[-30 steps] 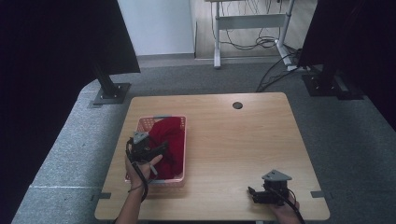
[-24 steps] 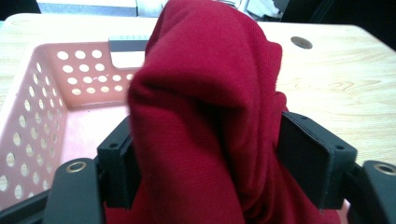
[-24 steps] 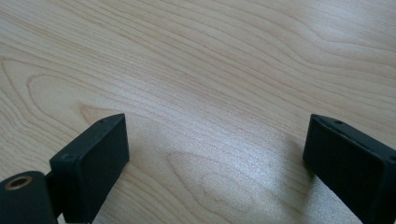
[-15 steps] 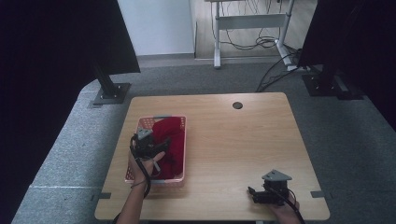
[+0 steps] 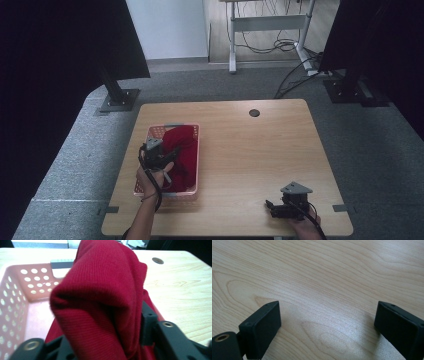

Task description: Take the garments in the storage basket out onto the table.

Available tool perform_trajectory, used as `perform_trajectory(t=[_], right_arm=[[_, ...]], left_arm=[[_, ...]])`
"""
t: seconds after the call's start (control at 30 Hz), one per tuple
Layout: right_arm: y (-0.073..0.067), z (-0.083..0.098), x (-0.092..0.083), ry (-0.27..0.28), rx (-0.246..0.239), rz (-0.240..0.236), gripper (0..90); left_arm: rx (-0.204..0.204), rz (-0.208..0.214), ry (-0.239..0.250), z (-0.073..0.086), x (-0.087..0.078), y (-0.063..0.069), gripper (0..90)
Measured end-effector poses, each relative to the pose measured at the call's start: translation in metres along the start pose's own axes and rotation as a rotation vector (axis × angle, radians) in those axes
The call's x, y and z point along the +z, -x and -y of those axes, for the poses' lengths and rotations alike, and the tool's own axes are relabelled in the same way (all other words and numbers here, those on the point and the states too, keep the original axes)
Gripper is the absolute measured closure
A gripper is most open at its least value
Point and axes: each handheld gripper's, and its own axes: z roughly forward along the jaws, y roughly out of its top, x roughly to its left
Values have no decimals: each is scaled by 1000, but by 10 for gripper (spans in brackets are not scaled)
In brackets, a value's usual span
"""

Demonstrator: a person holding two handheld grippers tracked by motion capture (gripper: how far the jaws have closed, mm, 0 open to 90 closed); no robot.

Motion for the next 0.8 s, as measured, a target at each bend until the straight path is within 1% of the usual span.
perform_trajectory(t=[0.07, 0.13, 0.2, 0.33, 0.53, 0.7, 0.8], right_arm=[[0, 0, 0, 0, 0, 1, 70], [0, 0, 0, 0, 0, 1, 71], [0, 0, 0, 1, 0, 1, 71], [0, 0, 0, 1, 2, 0, 71], [0, 0, 0, 2, 2, 0, 73], [0, 0, 0, 2, 2, 3, 75], [0, 0, 0, 2, 2, 3, 77]], left_arm=[[2, 1, 15, 1, 0, 0, 662], [16, 0, 23, 2, -1, 0, 676], [20, 10, 36, 3, -1, 1, 691], [12, 19, 41, 4, -1, -1, 698], [12, 1, 46, 5, -1, 0, 739], [27, -3, 40, 4, -1, 2, 756], [40, 2, 42, 4, -1, 2, 761]])
